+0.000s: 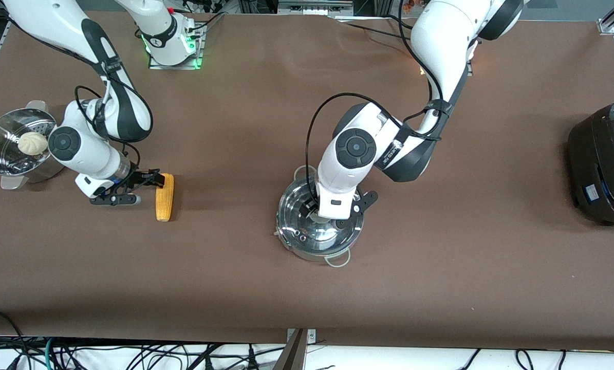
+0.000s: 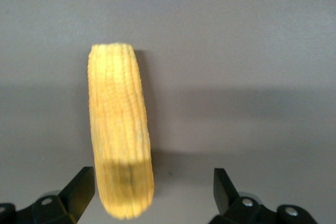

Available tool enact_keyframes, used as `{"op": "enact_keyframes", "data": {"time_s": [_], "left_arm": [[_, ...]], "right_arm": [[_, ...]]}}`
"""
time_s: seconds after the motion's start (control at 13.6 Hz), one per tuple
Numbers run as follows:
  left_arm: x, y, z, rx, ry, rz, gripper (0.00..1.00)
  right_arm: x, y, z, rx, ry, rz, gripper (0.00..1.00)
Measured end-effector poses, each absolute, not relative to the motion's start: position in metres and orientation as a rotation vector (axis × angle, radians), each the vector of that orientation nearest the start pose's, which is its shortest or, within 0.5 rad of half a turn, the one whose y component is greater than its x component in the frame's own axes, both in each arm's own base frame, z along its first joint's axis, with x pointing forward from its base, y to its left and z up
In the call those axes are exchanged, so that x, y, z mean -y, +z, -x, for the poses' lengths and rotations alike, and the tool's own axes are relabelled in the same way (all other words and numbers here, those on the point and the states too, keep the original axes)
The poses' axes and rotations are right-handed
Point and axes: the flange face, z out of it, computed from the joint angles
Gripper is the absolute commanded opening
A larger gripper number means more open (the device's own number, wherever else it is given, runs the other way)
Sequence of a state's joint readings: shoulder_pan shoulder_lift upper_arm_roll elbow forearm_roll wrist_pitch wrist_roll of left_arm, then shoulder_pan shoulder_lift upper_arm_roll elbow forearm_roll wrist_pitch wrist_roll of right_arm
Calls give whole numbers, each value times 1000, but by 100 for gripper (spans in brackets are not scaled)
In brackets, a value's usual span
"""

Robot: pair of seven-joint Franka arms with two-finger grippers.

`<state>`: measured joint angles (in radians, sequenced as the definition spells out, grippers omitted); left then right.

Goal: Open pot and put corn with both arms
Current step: 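Grasp the lid knob with the left gripper while the right gripper grasps the corn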

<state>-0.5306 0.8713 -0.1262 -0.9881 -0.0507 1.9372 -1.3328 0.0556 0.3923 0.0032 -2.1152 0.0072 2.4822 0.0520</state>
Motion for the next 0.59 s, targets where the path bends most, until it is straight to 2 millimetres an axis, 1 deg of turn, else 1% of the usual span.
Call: {"op": "enact_keyframes", "data": {"time_s": [0.07,0.15,0.22,0.29,0.37,0.44,0.51,0.59], "left_arm": [[450,346,-640,1193,118,3063,87],[450,345,-641,1195,115,3062,79],[449,345,-641,1197,113,3061,65],[449,345,-642,1197,112,3061,55],[449,346,-642,1198,110,3064,47],[450,347,-643,1201,101,3071,45],[452,348,-644,1206,87,3084,43],[453,349,-644,1205,84,3086,34]], "right_arm": [[-39,218,-575,-23,33,3137,100],[-45,214,-575,-33,31,3136,100],[-49,213,-575,-42,28,3136,100],[-52,214,-575,-45,20,3135,100],[-53,213,-576,-45,12,3134,93],[-53,211,-576,-46,4,3133,76],[-53,205,-576,-45,3,3133,45],[-53,199,-575,-43,8,3134,22]]}}
